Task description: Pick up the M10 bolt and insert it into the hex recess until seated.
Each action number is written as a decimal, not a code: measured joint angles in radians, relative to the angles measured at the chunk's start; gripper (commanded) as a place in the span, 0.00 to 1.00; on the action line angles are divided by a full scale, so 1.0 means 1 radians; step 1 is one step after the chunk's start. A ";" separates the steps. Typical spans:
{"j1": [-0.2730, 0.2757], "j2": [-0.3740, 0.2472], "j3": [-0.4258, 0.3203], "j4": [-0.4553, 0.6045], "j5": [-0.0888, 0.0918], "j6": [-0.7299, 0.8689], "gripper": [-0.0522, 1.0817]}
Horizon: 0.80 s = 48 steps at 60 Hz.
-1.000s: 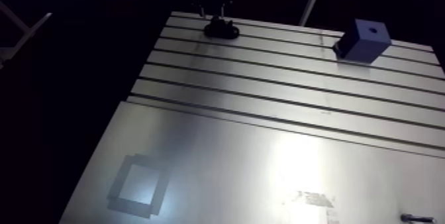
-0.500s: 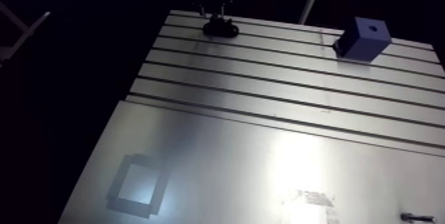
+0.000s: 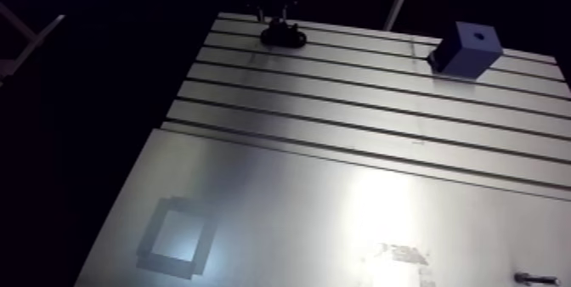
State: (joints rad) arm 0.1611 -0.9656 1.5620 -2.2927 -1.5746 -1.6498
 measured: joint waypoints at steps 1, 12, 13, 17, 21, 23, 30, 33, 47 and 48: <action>0.000 0.000 0.000 0.000 0.000 0.000 0.49; 0.001 0.001 0.000 0.000 0.000 0.000 0.50; 0.001 0.001 0.000 0.000 0.000 0.000 0.50; 0.001 0.001 0.000 0.000 0.000 0.000 0.51; 0.001 0.001 0.000 0.001 -0.001 0.000 0.51; 0.001 0.001 0.000 0.001 -0.001 0.000 0.51; 0.001 0.002 0.000 0.001 -0.001 0.000 0.51; 0.001 0.001 0.000 0.000 -0.001 0.000 0.52; 0.000 0.002 -0.001 0.000 -0.001 0.001 0.52; 0.000 0.002 -0.001 0.000 -0.001 0.001 0.52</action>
State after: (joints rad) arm 0.1613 -0.9640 1.5609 -2.2924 -1.5761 -1.6492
